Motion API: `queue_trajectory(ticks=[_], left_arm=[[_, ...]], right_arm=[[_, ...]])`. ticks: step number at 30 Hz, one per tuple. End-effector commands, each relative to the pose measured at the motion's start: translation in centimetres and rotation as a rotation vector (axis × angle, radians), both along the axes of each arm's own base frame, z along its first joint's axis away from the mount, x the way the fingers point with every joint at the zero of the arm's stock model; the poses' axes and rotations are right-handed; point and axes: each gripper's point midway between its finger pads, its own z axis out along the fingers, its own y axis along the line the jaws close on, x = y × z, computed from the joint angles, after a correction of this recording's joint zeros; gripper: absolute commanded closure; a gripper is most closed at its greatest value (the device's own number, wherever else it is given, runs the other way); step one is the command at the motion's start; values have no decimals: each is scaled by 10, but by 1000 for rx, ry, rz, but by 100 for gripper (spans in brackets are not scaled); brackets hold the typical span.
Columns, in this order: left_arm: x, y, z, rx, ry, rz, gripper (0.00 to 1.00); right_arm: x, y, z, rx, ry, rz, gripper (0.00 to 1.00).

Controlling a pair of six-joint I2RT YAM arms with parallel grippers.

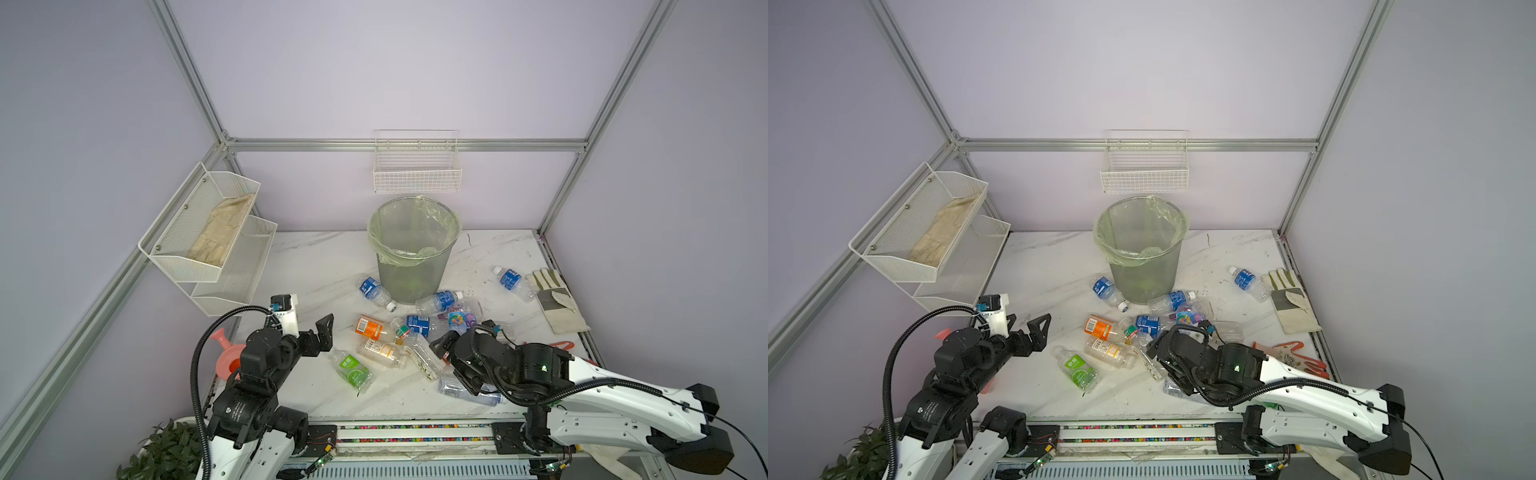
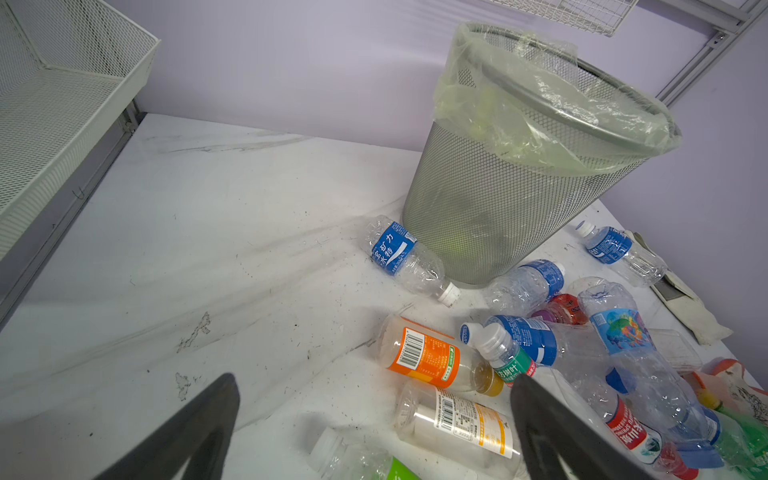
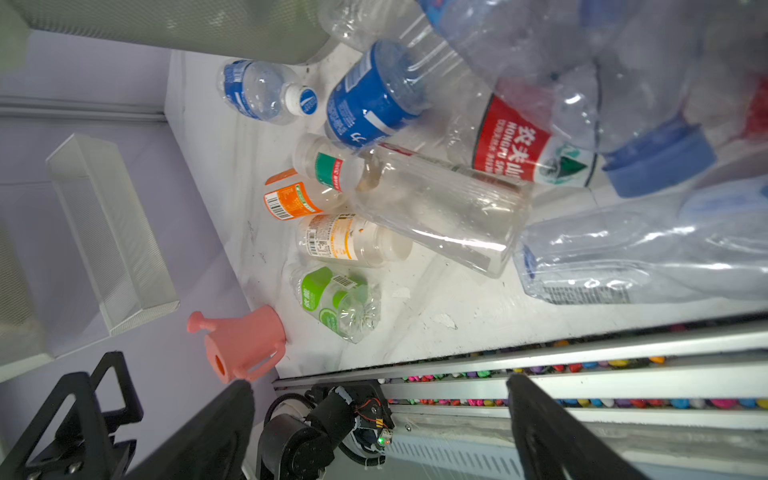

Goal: Throw the plastic bottles in the bin
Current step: 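Reach the right gripper down to the clear bottle with white cap nearest the robot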

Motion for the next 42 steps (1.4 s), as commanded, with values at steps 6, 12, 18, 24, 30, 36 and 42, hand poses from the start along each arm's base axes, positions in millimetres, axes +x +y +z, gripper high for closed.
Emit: queue_trajectory(ticks=[6, 12, 18, 24, 30, 36, 42], left_arm=[[-1, 3, -7, 26, -2, 8, 0], [0, 2, -9, 28, 6, 5, 0], [-1, 4, -8, 31, 2, 15, 0], [0, 3, -10, 33, 11, 14, 0], [0, 3, -11, 35, 13, 15, 0], [0, 3, -11, 35, 15, 14, 0], [1, 1, -12, 35, 21, 7, 0]], right_arm=[[-39, -70, -50, 34, 328, -408, 3], [-44, -87, -65, -46, 350, -448, 3], [-49, -74, -99, -63, 400, -439, 3], [-56, -81, -120, -60, 439, -461, 3], [-60, -80, -135, -81, 462, -464, 3], [-60, -78, -149, -53, 483, -506, 3], [-50, -79, -140, -6, 444, -565, 3]])
